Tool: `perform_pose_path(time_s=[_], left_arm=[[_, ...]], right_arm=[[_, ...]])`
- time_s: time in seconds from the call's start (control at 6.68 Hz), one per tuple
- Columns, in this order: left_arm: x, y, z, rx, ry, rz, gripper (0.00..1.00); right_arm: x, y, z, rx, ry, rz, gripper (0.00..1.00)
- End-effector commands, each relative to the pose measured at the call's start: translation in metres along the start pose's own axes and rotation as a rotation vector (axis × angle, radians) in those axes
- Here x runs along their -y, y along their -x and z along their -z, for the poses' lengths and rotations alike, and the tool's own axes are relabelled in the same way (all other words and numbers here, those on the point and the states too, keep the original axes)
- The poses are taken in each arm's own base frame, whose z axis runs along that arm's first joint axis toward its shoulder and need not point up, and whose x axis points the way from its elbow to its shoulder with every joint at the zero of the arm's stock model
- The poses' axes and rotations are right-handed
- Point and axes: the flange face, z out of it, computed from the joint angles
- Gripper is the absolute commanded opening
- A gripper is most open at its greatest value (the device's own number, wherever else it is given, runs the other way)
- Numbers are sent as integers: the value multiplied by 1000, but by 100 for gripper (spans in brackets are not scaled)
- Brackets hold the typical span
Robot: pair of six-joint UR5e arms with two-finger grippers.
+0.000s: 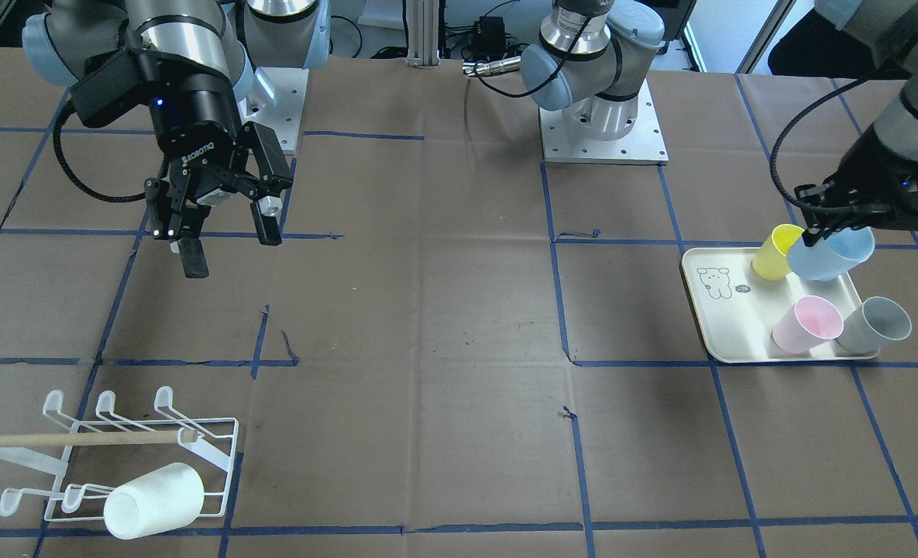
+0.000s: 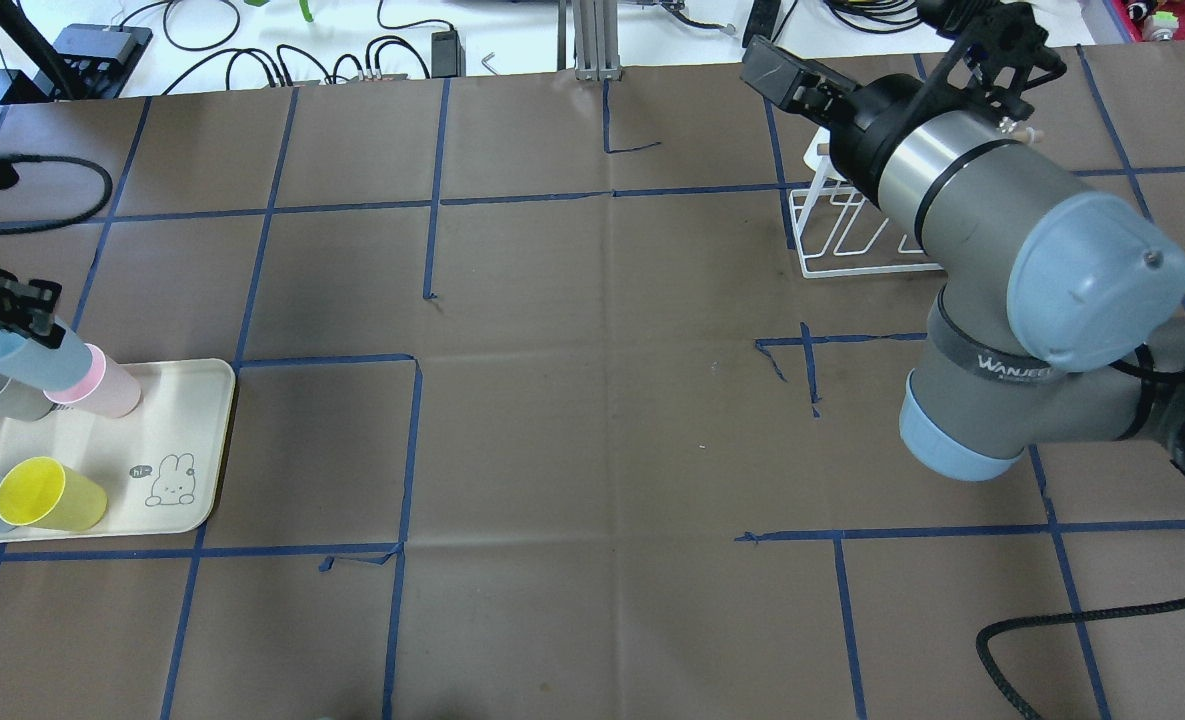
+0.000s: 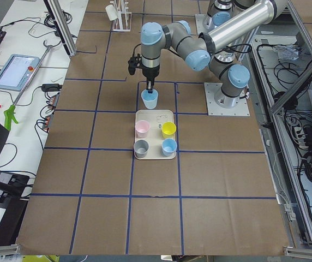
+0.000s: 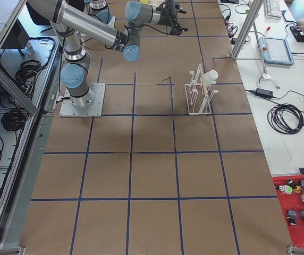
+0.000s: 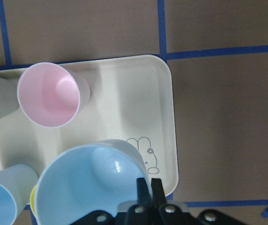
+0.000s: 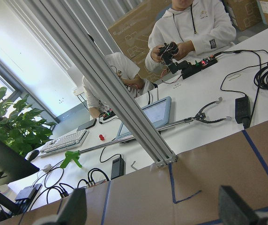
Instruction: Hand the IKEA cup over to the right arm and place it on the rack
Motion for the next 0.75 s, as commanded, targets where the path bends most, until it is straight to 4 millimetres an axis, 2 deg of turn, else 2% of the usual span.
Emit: perform_pose_path(time_s=[0.0,0.15,0.3,0.45,0.6], left_arm=[[77,-19,54,-61,-112,-112,0],[91,-41,64,-213,-244,-135,0],[104,-53,71,-344,-384,-159,0],[113,-68,69,-475,-502,-183,0],[117,-85,58,-596,-636,-223,0]], right_arm=[[-29,12,11,70,-22,-155,100],[-40,8,14,82,-22,-310,100],[-53,0,14,94,-23,-435,100],[-66,-7,15,128,-47,-513,100],[-69,-9,16,155,-59,-620,100]])
